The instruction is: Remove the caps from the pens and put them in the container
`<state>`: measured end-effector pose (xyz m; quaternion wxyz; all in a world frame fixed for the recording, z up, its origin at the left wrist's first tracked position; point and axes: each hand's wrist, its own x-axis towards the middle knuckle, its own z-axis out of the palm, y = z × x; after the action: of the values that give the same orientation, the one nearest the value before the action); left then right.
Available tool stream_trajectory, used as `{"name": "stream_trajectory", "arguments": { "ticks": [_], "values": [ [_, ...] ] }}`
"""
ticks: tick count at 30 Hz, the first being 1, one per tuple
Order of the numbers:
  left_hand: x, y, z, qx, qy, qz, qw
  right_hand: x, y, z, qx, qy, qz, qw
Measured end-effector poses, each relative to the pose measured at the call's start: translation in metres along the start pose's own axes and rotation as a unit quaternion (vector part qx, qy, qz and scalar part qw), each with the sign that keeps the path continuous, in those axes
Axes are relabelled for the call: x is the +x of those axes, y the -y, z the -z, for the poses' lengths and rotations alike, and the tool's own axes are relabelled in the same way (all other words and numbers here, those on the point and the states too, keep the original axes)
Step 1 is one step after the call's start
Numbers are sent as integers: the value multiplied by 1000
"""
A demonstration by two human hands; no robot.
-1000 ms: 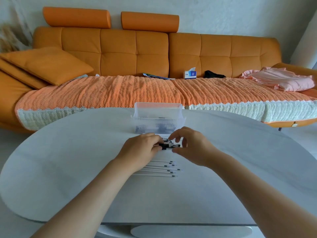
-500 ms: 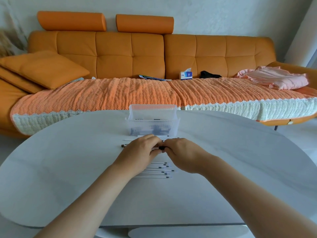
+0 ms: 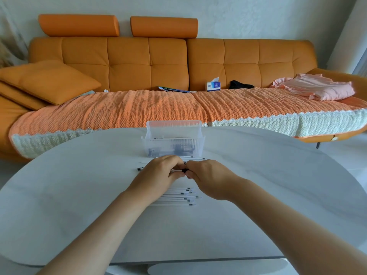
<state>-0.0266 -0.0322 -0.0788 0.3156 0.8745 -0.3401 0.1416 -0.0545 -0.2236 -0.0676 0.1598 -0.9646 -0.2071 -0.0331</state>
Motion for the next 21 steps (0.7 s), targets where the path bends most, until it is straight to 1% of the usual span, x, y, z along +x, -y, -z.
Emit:
{"name": "stream_trajectory", "arguments": {
  "ticks": [4, 8, 11, 17, 21],
  "values": [
    [1, 2, 0, -2, -2, 13, 1000, 0, -3, 0, -17, -12, 2, 1000],
    [2, 2, 2, 4, -6, 14, 1000, 0, -1, 6, 21, -3, -7, 1000],
    [2, 0, 3, 35, 7, 20, 999, 0, -1, 5, 56, 16, -40, 998],
    [1, 11, 6, 87, 27, 58, 994, -6, -25, -1, 14, 14, -86, 996],
    [-1, 13, 7, 120, 41, 64, 990, -8, -30, 3, 32, 21, -102, 994]
  ]
}}
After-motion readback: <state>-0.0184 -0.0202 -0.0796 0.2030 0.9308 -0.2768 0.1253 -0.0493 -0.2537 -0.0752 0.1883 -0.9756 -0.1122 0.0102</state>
